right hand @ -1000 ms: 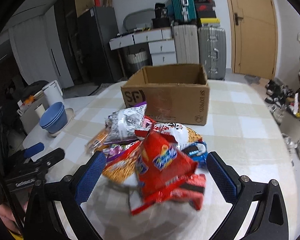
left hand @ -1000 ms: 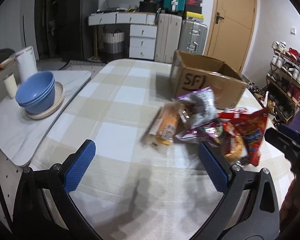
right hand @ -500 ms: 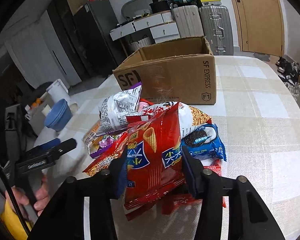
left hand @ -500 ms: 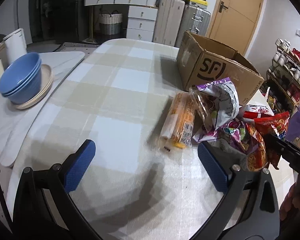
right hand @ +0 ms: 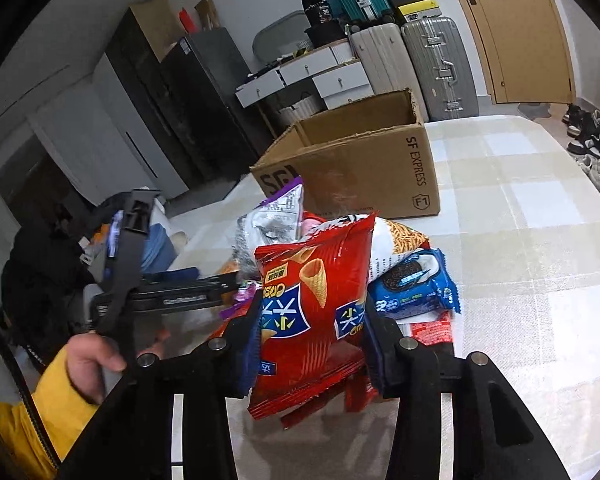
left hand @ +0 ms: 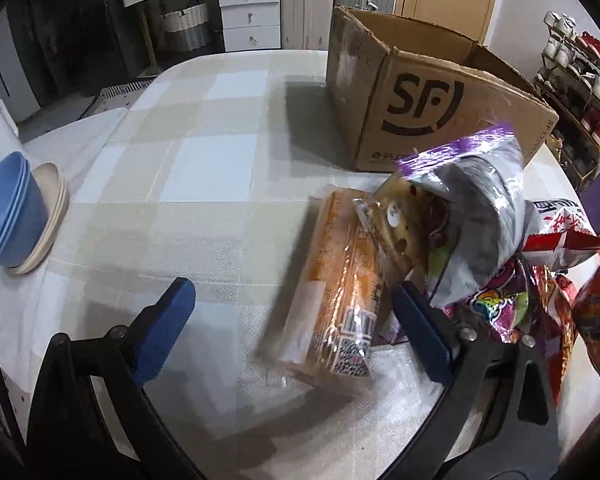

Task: Organize snacks
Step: 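Grasp the orange bread loaf with the left tool while the right tool grasps the red chip bag, then carry the bread loaf and red chip bag with both tools over the cardboard box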

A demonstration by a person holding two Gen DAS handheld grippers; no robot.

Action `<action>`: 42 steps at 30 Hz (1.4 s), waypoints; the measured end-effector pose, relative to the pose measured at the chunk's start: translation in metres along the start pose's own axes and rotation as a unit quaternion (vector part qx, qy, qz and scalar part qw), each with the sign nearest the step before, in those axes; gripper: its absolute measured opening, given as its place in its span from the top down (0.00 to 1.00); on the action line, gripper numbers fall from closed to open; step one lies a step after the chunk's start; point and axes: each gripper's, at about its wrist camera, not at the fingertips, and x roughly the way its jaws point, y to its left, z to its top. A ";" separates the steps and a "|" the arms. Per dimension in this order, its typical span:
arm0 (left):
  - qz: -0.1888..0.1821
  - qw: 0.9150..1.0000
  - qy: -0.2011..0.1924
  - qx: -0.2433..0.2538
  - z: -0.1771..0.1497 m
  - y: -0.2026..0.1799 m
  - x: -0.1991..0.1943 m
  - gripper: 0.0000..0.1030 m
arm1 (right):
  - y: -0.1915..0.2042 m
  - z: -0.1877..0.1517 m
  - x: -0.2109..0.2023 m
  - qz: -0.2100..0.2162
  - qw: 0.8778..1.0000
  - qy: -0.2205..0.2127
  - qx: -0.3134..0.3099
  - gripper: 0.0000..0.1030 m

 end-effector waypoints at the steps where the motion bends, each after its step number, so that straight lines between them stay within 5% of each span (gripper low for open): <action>1: -0.001 1.000 -0.001 0.003 0.001 -0.001 0.002 0.09 | 0.002 -0.001 -0.001 -0.002 1.000 -0.001 -0.003 0.58; 4: -0.009 1.000 -0.002 0.002 0.002 0.002 0.005 0.26 | 0.003 -0.002 0.000 -0.003 1.000 0.002 -0.007 0.58; 7: -0.034 0.999 0.001 -0.003 -0.001 0.007 0.007 0.54 | -0.002 -0.002 0.001 -0.001 1.000 0.001 -0.001 0.58; 10: -0.038 0.999 -0.007 0.006 -0.003 0.008 0.006 0.67 | -0.007 -0.002 -0.002 0.002 1.000 -0.004 0.010 0.59; 29: -0.055 0.996 -0.053 -0.043 -0.043 0.046 -0.066 0.69 | 0.014 -0.001 -0.034 0.028 0.999 -0.034 0.016 0.59; 42: -0.093 0.989 -0.117 -0.013 -0.042 0.023 -0.151 0.69 | 0.038 0.021 -0.066 0.049 0.997 -0.060 0.002 0.59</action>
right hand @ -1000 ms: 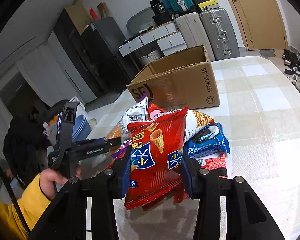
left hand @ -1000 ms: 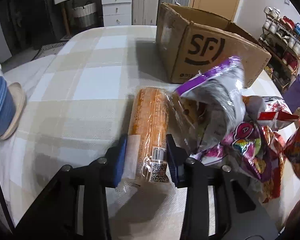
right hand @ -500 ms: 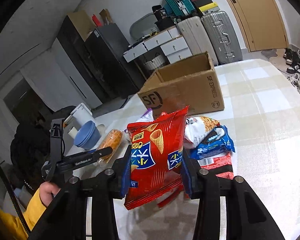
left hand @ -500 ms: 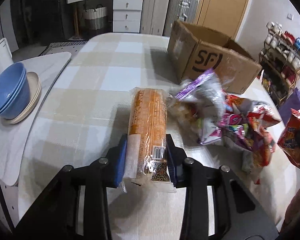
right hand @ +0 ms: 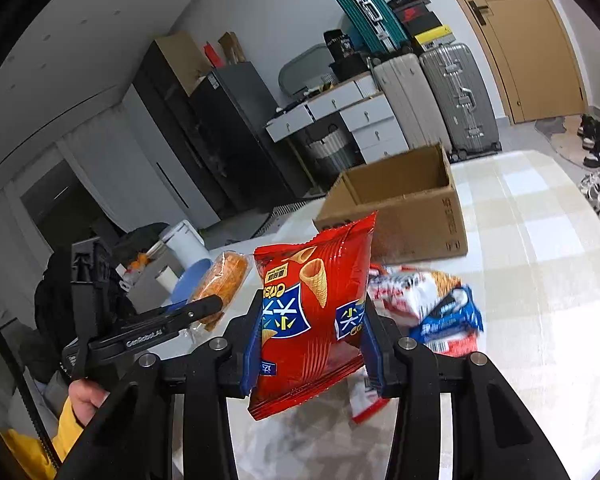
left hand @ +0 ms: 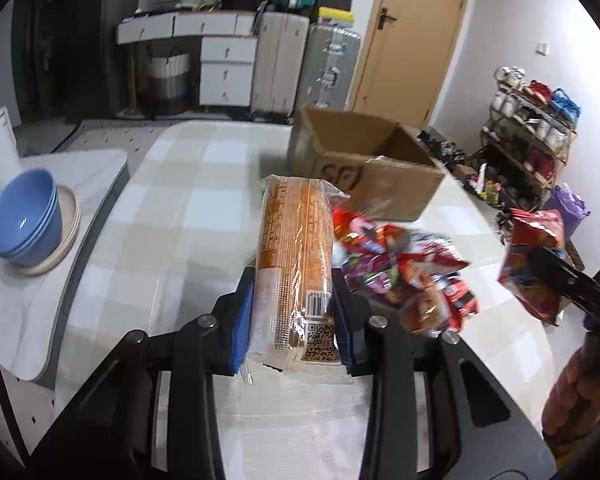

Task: Organize snacks
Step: 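Carry the bread loaf and red chip bag with both tools over the cardboard box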

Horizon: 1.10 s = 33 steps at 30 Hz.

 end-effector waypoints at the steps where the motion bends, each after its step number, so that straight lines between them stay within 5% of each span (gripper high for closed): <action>1: -0.002 1.000 -0.004 0.003 0.002 -0.006 -0.006 0.69 | 0.002 0.004 -0.001 0.001 1.000 -0.001 -0.002 0.59; 15: -0.031 0.997 -0.044 0.050 0.073 -0.077 -0.033 0.69 | 0.007 0.088 0.010 0.022 1.000 -0.015 -0.016 0.59; 33: -0.018 0.996 -0.009 0.092 0.186 -0.119 0.062 0.69 | -0.039 0.176 0.103 0.024 0.999 0.025 0.000 0.59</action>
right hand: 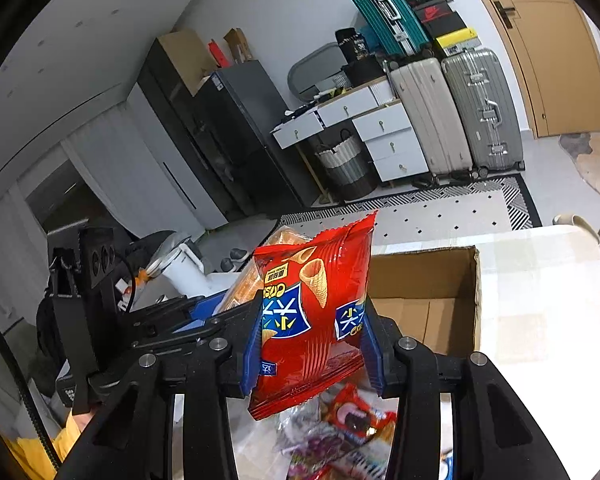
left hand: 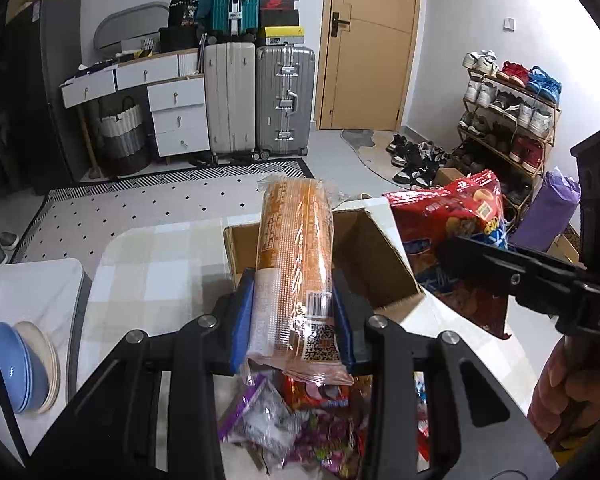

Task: Organize snacks
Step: 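Carry the bread loaf and red chip bag with both tools over the cardboard box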

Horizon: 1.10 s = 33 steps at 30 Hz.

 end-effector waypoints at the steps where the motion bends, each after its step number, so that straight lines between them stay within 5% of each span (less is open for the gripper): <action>1: 0.001 1.000 0.003 0.001 0.004 0.001 0.007 0.69 | -0.005 0.004 0.005 -0.002 1.000 0.002 0.004 0.59; 21: 0.012 0.995 0.102 0.014 0.026 0.012 0.175 0.69 | -0.074 -0.001 0.084 -0.042 0.994 0.083 0.050 0.59; 33: 0.028 0.992 0.119 0.015 0.026 0.014 0.216 0.69 | -0.079 -0.006 0.089 -0.065 0.993 0.088 0.043 0.59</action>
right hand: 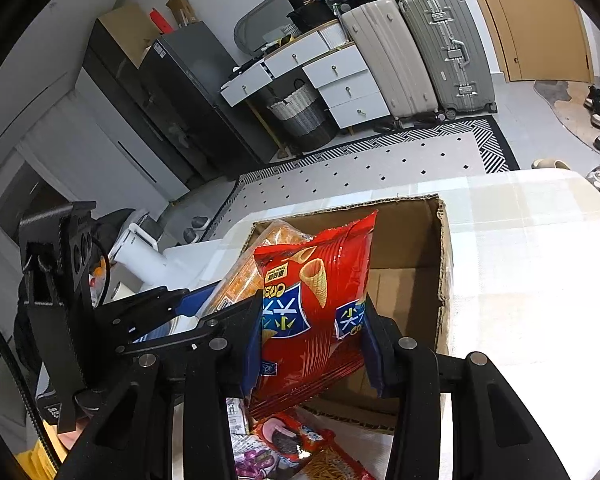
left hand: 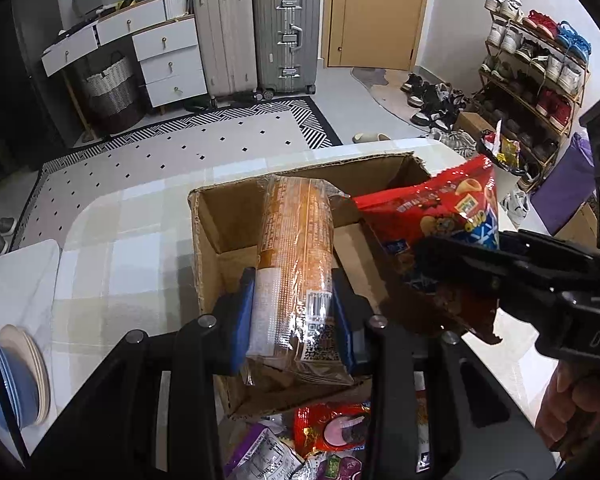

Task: Organize snacks
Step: 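Carry the bread loaf and red chip bag with both tools over the cardboard box, then open both tools to drop the bread loaf and chip bag into the box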

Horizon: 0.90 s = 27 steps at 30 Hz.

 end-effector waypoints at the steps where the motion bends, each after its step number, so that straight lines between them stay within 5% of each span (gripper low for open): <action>1: -0.002 1.000 0.003 -0.002 0.001 0.000 0.003 0.69 | -0.001 0.000 0.001 0.001 1.000 0.002 0.002 0.59; 16: 0.013 1.000 0.003 0.014 -0.014 -0.012 -0.007 0.67 | -0.003 -0.001 -0.004 -0.025 1.000 -0.014 0.007 0.52; 27: 0.015 1.000 -0.020 0.016 -0.019 -0.012 -0.029 0.41 | 0.002 0.001 -0.020 -0.021 0.999 -0.029 0.001 0.45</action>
